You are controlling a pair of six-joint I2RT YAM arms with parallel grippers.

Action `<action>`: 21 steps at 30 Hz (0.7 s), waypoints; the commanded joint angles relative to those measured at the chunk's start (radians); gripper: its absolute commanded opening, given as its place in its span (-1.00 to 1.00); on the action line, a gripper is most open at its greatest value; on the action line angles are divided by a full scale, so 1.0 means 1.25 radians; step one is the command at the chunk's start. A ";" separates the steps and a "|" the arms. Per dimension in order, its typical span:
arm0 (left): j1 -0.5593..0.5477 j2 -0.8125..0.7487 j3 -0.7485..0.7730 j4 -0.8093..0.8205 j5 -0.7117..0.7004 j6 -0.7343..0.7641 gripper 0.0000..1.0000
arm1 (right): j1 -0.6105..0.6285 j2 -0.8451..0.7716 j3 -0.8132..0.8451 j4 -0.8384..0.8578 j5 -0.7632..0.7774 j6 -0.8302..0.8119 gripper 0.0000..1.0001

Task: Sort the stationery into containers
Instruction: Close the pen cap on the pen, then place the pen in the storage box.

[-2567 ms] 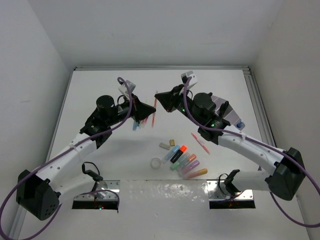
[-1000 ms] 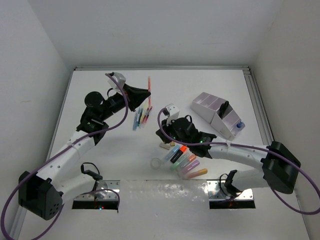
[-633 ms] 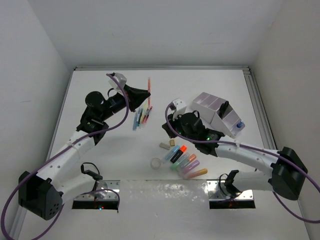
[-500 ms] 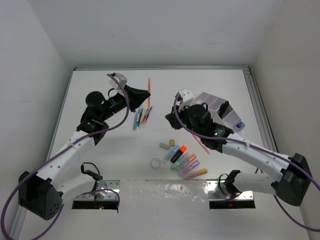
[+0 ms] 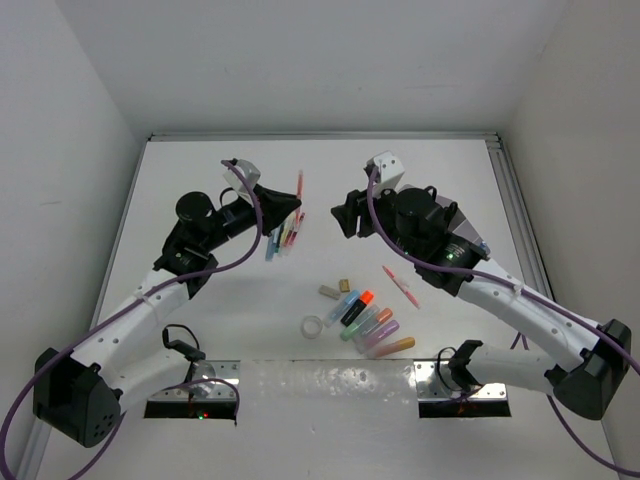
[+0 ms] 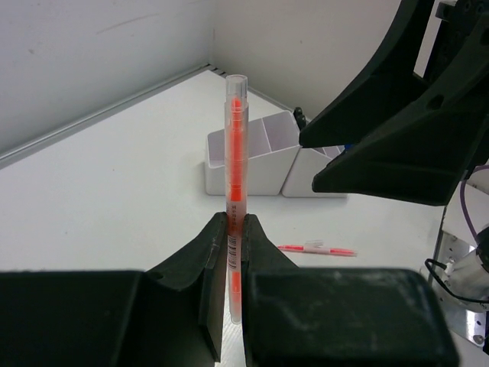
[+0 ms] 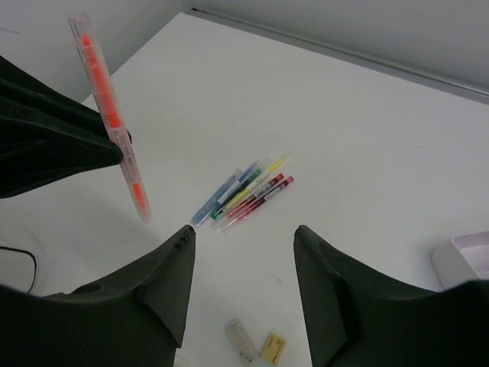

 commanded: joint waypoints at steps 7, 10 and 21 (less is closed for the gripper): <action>-0.014 -0.009 0.010 0.014 0.001 0.020 -1.00 | -0.003 -0.027 0.004 0.003 0.025 0.001 0.09; -0.015 -0.009 0.010 0.012 -0.004 0.016 -1.00 | -0.003 -0.025 0.006 0.005 0.025 0.001 0.09; -0.022 -0.010 0.017 -0.002 -0.010 0.022 -1.00 | -0.003 -0.028 0.011 0.002 0.041 -0.001 0.10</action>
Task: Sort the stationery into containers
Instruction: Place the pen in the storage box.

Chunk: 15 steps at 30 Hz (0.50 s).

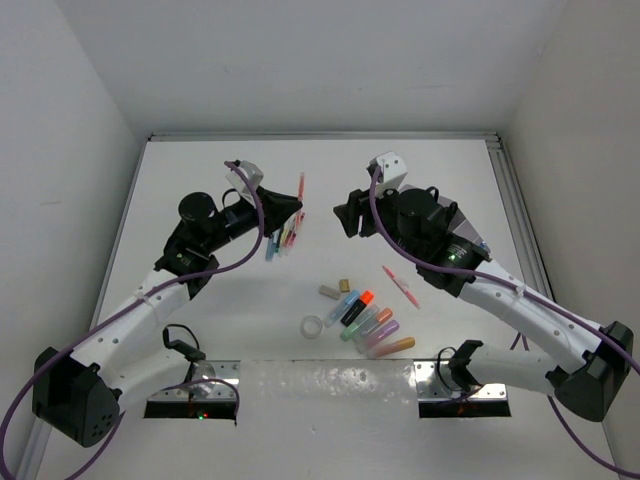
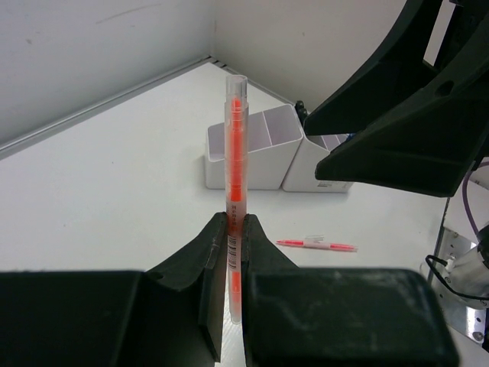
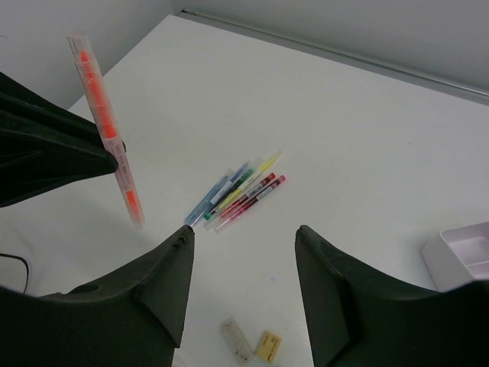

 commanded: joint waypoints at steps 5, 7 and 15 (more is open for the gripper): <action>-0.009 -0.009 0.018 0.017 0.000 0.012 -1.00 | -0.003 -0.029 0.019 0.012 0.023 -0.005 0.10; -0.012 -0.010 0.018 0.016 -0.001 0.012 -1.00 | -0.003 -0.033 0.021 0.012 0.026 -0.008 0.10; -0.017 -0.013 0.011 0.012 -0.006 0.011 -1.00 | -0.003 -0.041 0.025 0.007 0.032 -0.011 0.10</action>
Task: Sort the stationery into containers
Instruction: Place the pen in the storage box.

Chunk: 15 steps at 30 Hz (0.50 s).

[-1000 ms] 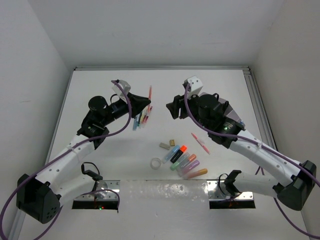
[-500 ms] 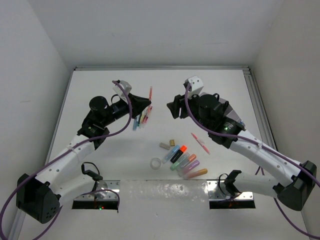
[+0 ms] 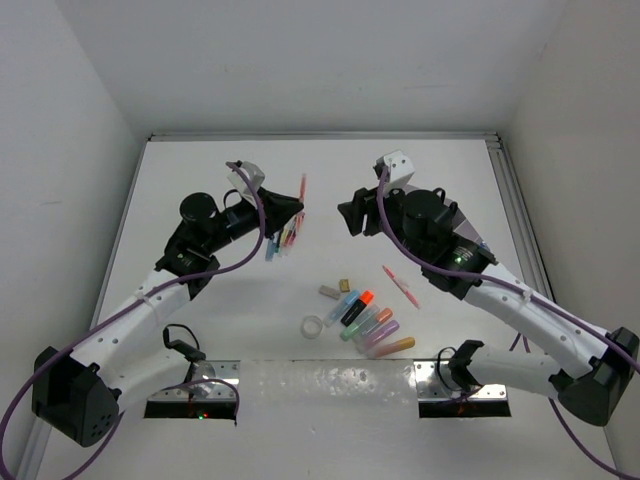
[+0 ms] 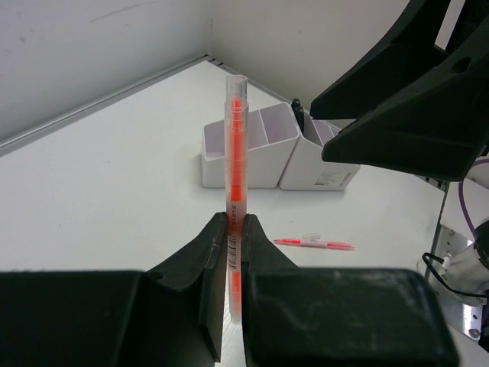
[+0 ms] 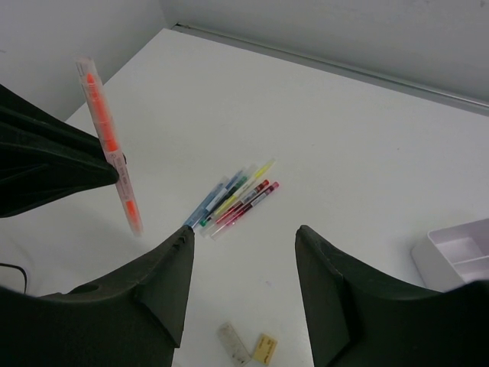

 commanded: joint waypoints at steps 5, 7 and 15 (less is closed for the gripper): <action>-0.012 -0.014 0.010 0.013 -0.008 0.013 -1.00 | -0.003 -0.025 0.036 0.012 0.007 -0.011 0.10; -0.013 -0.012 0.009 0.015 -0.006 0.014 -1.00 | -0.003 -0.030 0.042 0.006 -0.002 -0.022 0.10; -0.031 0.000 0.031 0.004 -0.012 0.034 -1.00 | -0.005 -0.007 0.105 0.024 -0.108 -0.058 -0.33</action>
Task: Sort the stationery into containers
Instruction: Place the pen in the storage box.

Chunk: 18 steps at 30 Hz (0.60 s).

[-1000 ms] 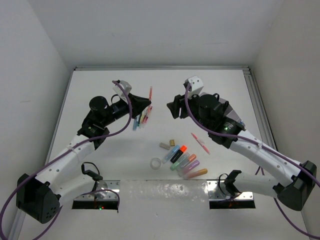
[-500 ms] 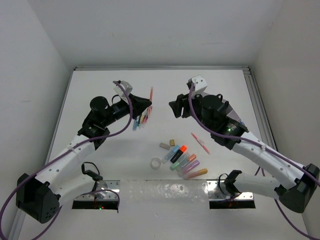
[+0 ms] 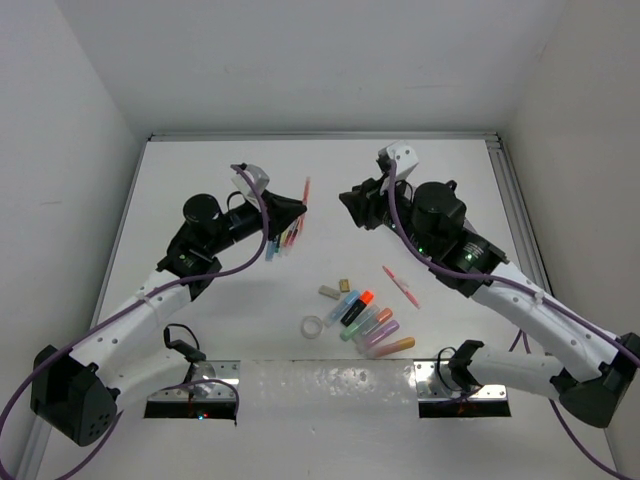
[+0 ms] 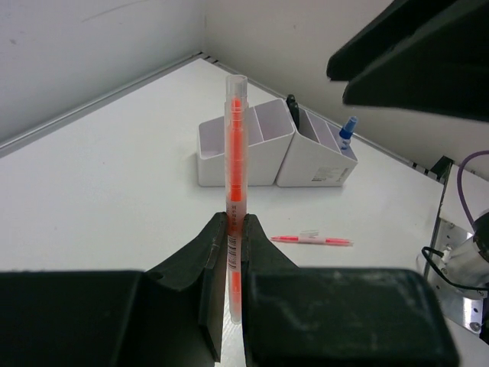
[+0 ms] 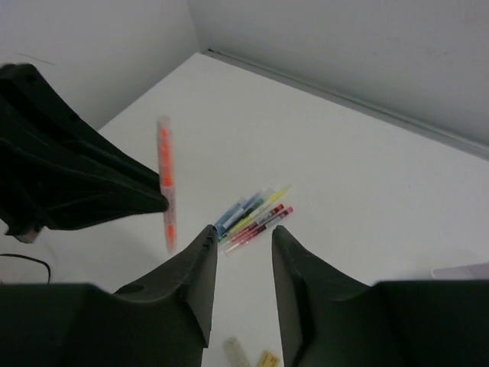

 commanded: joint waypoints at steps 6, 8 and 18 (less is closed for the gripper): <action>-0.020 -0.006 0.032 -0.013 -0.002 0.032 -1.00 | -0.007 0.057 0.102 0.146 -0.086 -0.024 -0.17; -0.020 -0.006 0.032 -0.014 -0.003 0.037 -1.00 | -0.008 0.079 0.121 0.150 -0.120 -0.025 -0.02; -0.022 -0.004 0.027 -0.001 -0.003 0.037 -1.00 | -0.005 0.182 0.160 0.173 -0.163 0.028 0.04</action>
